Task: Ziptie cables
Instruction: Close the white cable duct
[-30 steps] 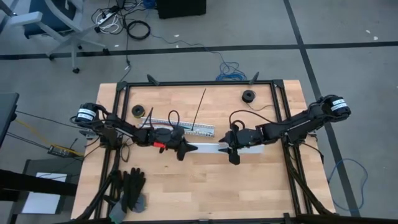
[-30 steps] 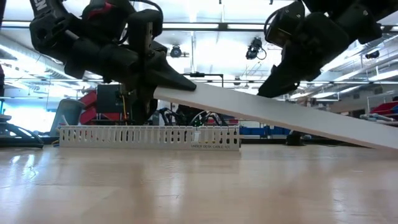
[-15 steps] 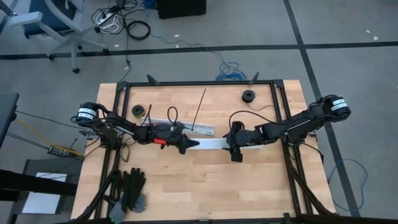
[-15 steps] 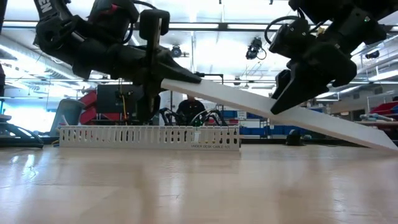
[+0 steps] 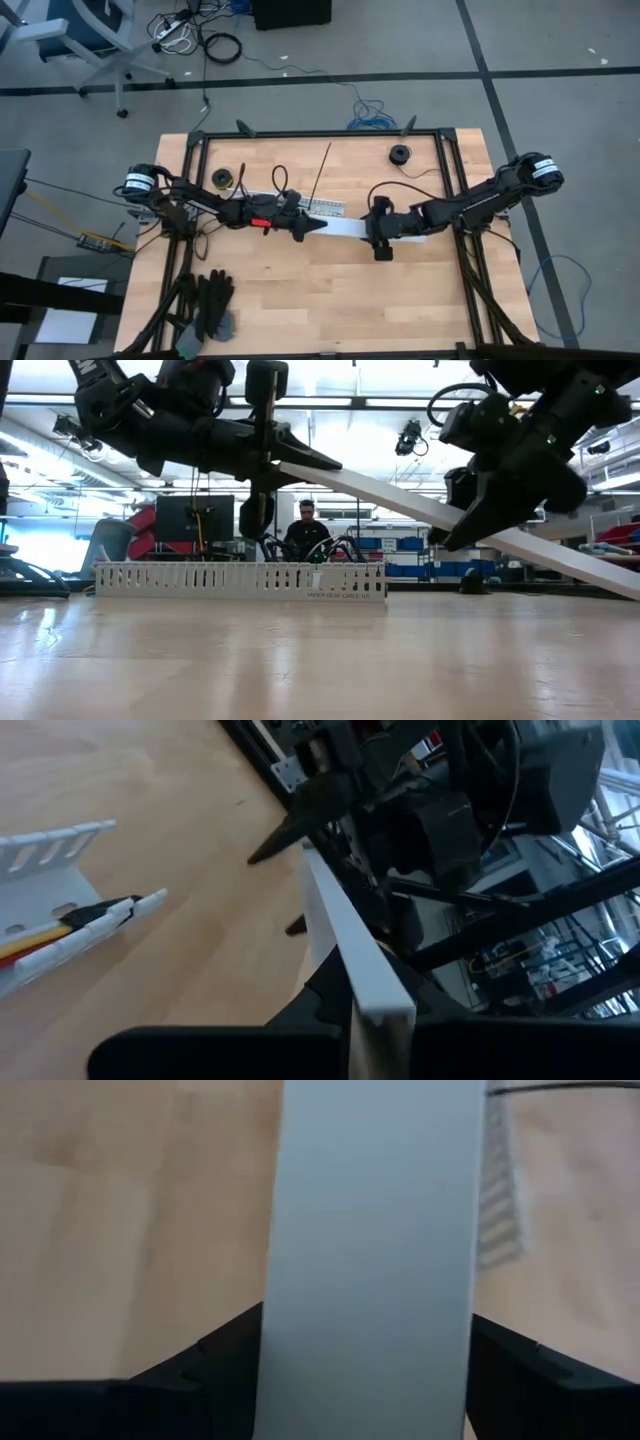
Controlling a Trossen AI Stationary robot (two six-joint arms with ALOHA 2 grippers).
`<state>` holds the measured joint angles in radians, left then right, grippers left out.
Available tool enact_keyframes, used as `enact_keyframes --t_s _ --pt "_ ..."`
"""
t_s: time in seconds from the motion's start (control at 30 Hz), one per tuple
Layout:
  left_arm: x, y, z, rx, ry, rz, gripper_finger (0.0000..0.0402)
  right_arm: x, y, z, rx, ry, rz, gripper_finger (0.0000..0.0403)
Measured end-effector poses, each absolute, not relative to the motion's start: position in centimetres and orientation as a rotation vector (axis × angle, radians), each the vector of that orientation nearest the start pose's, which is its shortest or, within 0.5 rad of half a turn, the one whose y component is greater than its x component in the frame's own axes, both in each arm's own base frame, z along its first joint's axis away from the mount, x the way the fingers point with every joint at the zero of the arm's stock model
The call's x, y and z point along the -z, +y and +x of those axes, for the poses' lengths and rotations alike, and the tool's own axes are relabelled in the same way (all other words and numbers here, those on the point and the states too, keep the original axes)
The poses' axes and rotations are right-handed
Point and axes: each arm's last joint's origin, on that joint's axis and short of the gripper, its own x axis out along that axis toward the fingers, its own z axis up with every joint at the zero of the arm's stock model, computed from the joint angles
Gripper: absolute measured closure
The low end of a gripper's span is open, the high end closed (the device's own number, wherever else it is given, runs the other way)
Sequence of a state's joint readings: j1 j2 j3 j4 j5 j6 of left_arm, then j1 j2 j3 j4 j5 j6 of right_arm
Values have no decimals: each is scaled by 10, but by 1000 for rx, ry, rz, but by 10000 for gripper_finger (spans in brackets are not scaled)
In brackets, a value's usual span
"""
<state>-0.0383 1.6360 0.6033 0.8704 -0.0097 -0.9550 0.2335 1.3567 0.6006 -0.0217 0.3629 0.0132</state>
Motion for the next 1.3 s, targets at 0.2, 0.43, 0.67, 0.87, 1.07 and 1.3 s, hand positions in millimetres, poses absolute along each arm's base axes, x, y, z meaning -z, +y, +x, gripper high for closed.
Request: enact_keyframes --t_s 0.2,0.43,0.67,0.87,1.07,1.3 --pt "-171 -11 309 -77 157 -966 401 -170 49 244 202 748 -253 164" --pt "-171 -10 309 -94 148 -964 401 -170 49 244 209 748 -230 202" --pt "-171 -10 309 -89 151 -863 401 -169 46 244 220 759 -191 197" --pt "-170 -10 309 -88 164 -762 389 -168 45 244 220 765 -138 203" --pt "-165 -11 308 -65 231 -672 334 -168 45 244 226 765 -90 200" --pt "-158 -11 306 -61 307 -485 264 -166 44 242 233 793 -21 200"
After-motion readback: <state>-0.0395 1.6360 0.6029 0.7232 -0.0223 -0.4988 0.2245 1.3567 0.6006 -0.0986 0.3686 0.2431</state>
